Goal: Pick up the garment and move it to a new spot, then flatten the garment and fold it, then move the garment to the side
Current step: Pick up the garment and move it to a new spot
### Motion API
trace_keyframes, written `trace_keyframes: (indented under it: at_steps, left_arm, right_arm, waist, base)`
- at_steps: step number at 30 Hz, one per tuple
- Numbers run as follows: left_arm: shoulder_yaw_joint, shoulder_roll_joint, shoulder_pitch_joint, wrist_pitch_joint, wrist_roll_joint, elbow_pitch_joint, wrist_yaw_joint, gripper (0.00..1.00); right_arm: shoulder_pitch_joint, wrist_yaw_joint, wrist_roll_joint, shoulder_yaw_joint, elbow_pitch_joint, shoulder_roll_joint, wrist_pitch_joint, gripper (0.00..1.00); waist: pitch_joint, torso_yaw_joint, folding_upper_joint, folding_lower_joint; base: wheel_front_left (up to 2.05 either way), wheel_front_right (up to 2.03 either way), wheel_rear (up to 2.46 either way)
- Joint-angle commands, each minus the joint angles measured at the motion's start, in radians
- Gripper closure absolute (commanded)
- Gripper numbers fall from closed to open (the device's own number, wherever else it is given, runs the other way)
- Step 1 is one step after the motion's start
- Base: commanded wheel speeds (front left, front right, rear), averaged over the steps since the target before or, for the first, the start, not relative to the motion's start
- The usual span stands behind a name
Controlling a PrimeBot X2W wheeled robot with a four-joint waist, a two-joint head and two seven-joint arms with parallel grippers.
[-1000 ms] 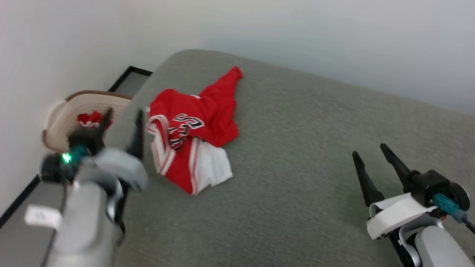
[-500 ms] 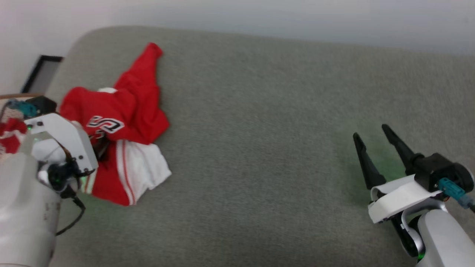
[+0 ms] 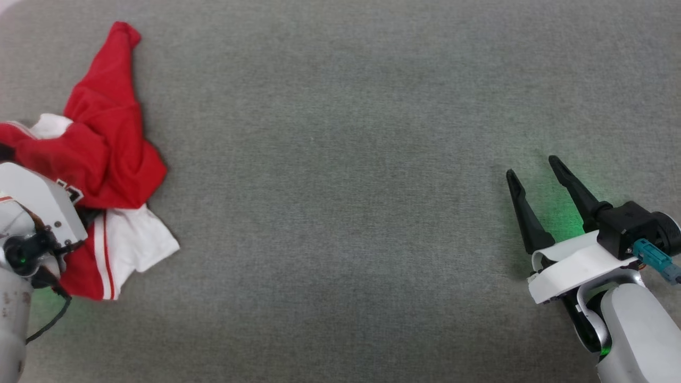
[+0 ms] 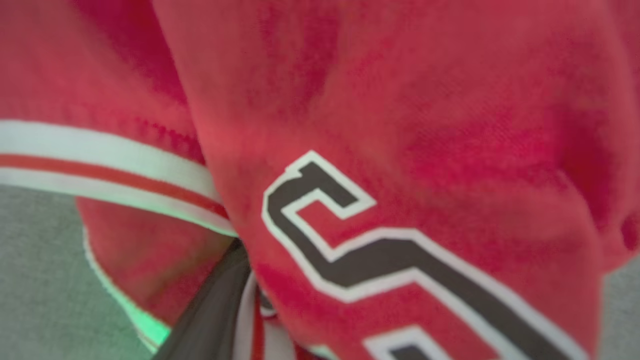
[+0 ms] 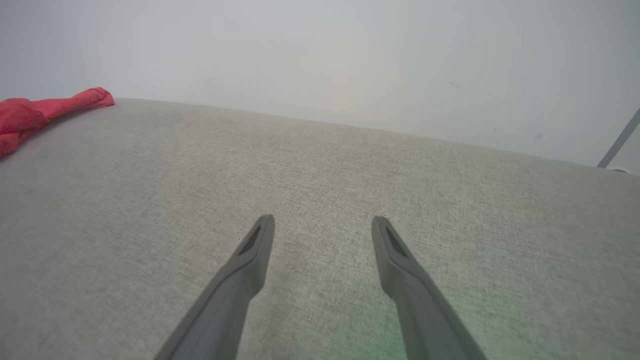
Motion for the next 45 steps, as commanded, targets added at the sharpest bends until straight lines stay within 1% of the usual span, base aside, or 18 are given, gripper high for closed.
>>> trace_keyframes:
  at_steps: [1,2,5,7,12,16,19,22,25,27,30,34,37,40,44,45]
  left_arm:
    - [-0.036,-0.075,0.037,0.001,-0.008,0.025,0.002,0.71]
    - [-0.041,-0.075,0.039,-0.008,-0.015,0.024,0.002,1.00]
    - [-0.062,-0.050,0.042,-0.059,-0.011,0.019,0.001,1.00]
    - [-0.076,-0.022,0.039,-0.111,0.004,0.017,0.002,1.00]
    - [-0.115,0.026,-0.008,-0.254,0.027,-0.018,0.002,1.00]
    - [-0.170,0.021,-0.031,-0.332,0.024,-0.079,0.002,1.00]
    - [-0.232,0.026,-0.053,-0.364,0.013,-0.162,0.002,1.00]
    - [-0.294,0.030,-0.056,-0.387,-0.023,-0.262,0.002,1.00]
    - [-0.379,0.031,-0.068,-0.384,-0.066,-0.397,0.002,1.00]
    - [-0.436,0.044,-0.079,-0.372,-0.095,-0.482,0.002,1.00]
    - [-0.517,0.048,-0.111,-0.358,-0.129,-0.588,0.002,1.00]
    - [-0.645,0.025,-0.166,-0.345,-0.166,-0.714,0.002,1.00]
    - [-0.746,0.017,-0.228,-0.347,-0.187,-0.781,0.002,1.00]
    - [-0.823,-0.001,-0.283,-0.383,-0.232,-0.813,0.002,1.00]
    - [-0.940,0.012,-0.344,-0.422,-0.247,-0.762,0.002,1.00]
    - [-0.940,0.012,-0.344,-0.422,-0.247,-0.762,0.002,1.00]
  right_arm:
    - [-0.011,-0.001,-0.002,0.003,0.002,-0.001,-0.001,0.00]
    - [-0.011,-0.001,-0.002,0.003,0.003,-0.001,-0.001,0.00]
    - [-0.006,-0.001,-0.002,0.006,0.008,0.005,-0.001,0.00]
    - [0.000,-0.001,-0.001,0.009,0.012,0.010,-0.001,0.00]
    - [0.033,-0.001,0.006,0.000,0.027,0.025,-0.001,0.00]
    - [0.055,-0.001,0.007,-0.015,0.032,0.034,-0.001,0.00]
    - [0.070,-0.001,0.008,-0.032,0.030,0.044,-0.001,0.00]
    - [0.084,-0.001,0.008,-0.047,0.023,0.055,-0.001,0.00]
    - [0.098,-0.001,0.009,-0.060,0.018,0.068,-0.001,0.00]
    - [0.099,-0.001,0.011,-0.068,0.015,0.074,-0.001,0.00]
    - [0.098,-0.001,0.013,-0.072,0.009,0.089,-0.001,0.00]
    - [0.088,-0.001,0.014,-0.085,-0.001,0.107,-0.001,0.00]
    - [0.079,-0.001,0.019,-0.097,-0.009,0.121,-0.001,0.00]
    - [0.073,-0.001,0.025,-0.109,-0.016,0.133,-0.001,0.00]
    - [0.068,-0.001,0.033,-0.122,-0.023,0.146,-0.001,0.00]
    - [0.068,-0.001,0.033,-0.122,-0.023,0.146,-0.001,0.00]
  waist:
    - [0.006,-0.011,0.0000,0.0000]
    - [-0.002,-0.008,0.0000,0.0000]
    - [-0.033,-0.001,0.0000,0.0000]
    - [-0.059,0.002,0.0000,0.0000]
    - [-0.142,0.011,0.0000,0.0000]
    - [-0.192,0.013,0.0000,0.0000]
    - [-0.216,0.008,0.0000,0.0000]
    - [-0.226,-0.007,0.0000,0.0000]
    - [-0.226,-0.032,0.0000,0.0000]
    - [-0.221,-0.053,0.0000,0.0000]
    - [-0.208,-0.096,0.0000,0.0000]
    - [-0.181,-0.166,0.0000,0.0000]
    - [-0.154,-0.221,0.0000,0.0000]
    - [-0.126,-0.272,0.0000,0.0000]
    - [-0.090,-0.331,0.0000,0.0000]
    - [-0.090,-0.331,0.0000,0.0000]
  base:
    - [0.00,0.00,0.00]
    - [0.00,0.00,0.00]
    - [0.00,0.00,0.00]
    - [0.00,0.00,0.00]
    - [0.00,0.00,0.00]
    - [0.00,0.00,0.00]
    - [0.00,0.00,0.00]
    - [0.00,0.00,0.00]
    - [0.00,0.00,0.00]
    - [0.00,0.00,0.00]
    - [0.00,0.00,0.00]
    - [0.00,0.00,0.00]
    - [0.00,0.00,0.00]
    - [0.00,0.00,0.00]
    - [0.00,0.00,0.00]
    - [0.00,0.00,0.00]
